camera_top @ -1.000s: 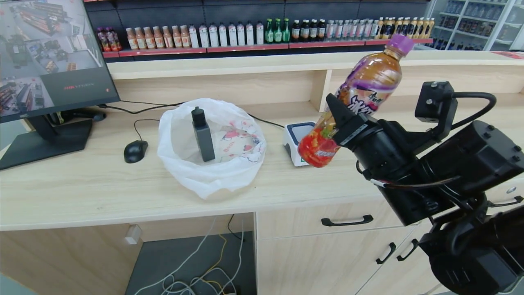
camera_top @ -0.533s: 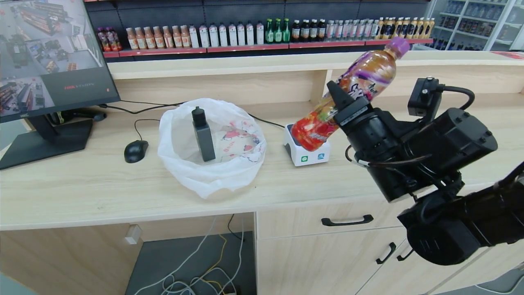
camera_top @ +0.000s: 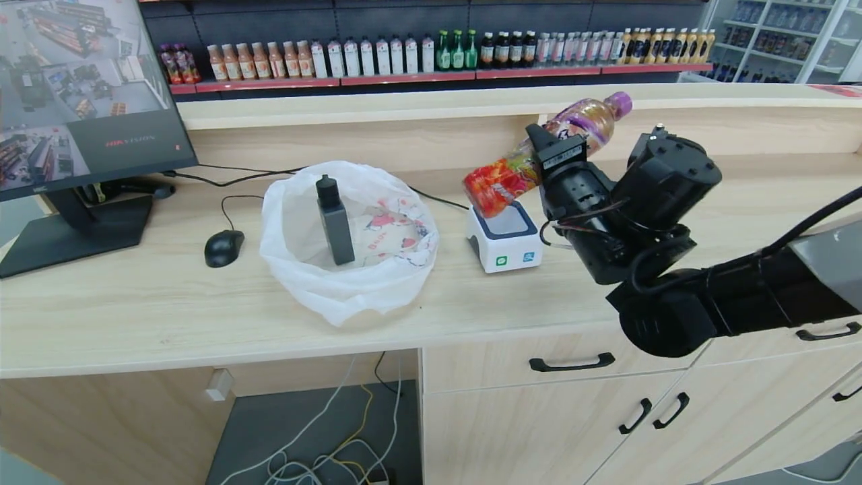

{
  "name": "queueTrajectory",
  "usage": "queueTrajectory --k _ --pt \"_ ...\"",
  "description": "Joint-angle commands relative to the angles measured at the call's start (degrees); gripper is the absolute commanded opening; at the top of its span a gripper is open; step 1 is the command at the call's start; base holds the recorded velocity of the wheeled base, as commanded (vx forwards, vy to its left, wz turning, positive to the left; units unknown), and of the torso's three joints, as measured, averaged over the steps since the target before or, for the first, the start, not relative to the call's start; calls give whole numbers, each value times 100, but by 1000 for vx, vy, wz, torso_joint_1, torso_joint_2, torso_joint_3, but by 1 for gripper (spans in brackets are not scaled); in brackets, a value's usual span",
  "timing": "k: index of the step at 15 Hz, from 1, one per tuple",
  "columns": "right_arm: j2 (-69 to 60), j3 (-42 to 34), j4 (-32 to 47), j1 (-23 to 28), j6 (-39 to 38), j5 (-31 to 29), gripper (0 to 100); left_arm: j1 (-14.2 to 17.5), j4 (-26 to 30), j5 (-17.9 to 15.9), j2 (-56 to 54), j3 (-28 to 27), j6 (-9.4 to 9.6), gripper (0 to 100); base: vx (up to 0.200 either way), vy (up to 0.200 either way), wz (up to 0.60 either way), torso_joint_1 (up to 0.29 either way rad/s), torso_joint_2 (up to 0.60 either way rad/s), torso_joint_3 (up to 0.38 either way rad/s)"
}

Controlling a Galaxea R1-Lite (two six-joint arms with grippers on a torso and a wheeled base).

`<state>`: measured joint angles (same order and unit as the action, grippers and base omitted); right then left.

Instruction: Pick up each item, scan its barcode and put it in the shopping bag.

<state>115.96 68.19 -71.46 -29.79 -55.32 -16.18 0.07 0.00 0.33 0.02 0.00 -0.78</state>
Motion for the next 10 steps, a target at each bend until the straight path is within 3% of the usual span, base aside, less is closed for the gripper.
queueTrajectory --k 1,7,10 --pt "226 344 168 97 -181 -17 0 1 0 2 -2 0 -1 100 0 0 0 0 0 0" --pt "366 976 1293 316 -1156 -17 0 1 0 2 -2 0 -1 100 0 0 0 0 0 0" --pt "604 1056 1328 422 -1262 -17 0 1 0 2 -2 0 -1 100 0 0 0 0 0 0"
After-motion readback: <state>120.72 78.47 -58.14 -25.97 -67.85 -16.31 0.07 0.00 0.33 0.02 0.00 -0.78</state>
